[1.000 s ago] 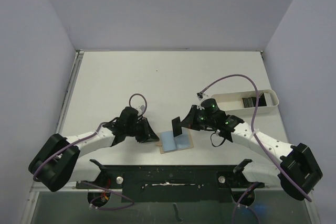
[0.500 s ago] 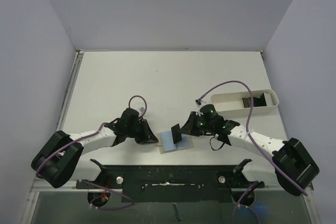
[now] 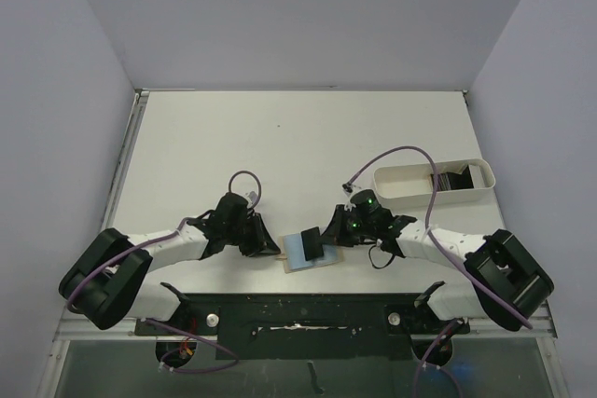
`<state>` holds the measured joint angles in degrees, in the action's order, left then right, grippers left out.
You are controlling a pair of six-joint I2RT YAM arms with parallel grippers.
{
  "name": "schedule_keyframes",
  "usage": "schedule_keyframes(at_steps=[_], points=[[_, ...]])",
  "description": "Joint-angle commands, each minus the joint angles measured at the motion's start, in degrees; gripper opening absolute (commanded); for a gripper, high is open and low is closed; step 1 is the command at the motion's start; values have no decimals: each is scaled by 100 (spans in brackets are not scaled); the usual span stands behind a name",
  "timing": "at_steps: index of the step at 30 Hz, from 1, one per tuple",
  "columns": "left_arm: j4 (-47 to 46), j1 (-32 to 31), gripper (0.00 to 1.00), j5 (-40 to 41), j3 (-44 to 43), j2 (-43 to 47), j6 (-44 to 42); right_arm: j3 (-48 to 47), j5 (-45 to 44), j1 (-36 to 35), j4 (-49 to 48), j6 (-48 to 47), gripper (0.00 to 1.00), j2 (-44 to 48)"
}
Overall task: Put the credit cards into the card holder
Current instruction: Insert the credit card into the card holder.
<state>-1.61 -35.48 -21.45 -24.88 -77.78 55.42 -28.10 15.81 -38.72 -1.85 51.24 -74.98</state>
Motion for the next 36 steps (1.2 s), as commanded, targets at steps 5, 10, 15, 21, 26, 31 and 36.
schedule_keyframes(at_steps=[5, 10, 15, 21, 26, 31, 36], points=[[-92, -2, 12, 138, -41, -64, -115, 103, -191, 2, -99, -284, 0, 106], [-59, -2, 12, 159, -54, -61, -119, 103, -210, 39, 108, -492, 0, 226], [-59, -10, 12, 184, -43, -62, -95, 119, -250, 70, 237, -620, 0, 322], [-59, -7, 12, 194, -27, -78, -84, 124, -216, 128, 351, -844, 0, 288], [-50, -11, 12, 203, -48, -93, -93, 98, -91, 130, 341, -961, 0, 120], [-50, -6, 12, 212, -47, -97, -84, 70, -120, 128, 410, -1028, 0, 127], [-50, -11, 12, 212, -61, -113, -83, 67, -146, 138, 477, -1131, 0, 168]])
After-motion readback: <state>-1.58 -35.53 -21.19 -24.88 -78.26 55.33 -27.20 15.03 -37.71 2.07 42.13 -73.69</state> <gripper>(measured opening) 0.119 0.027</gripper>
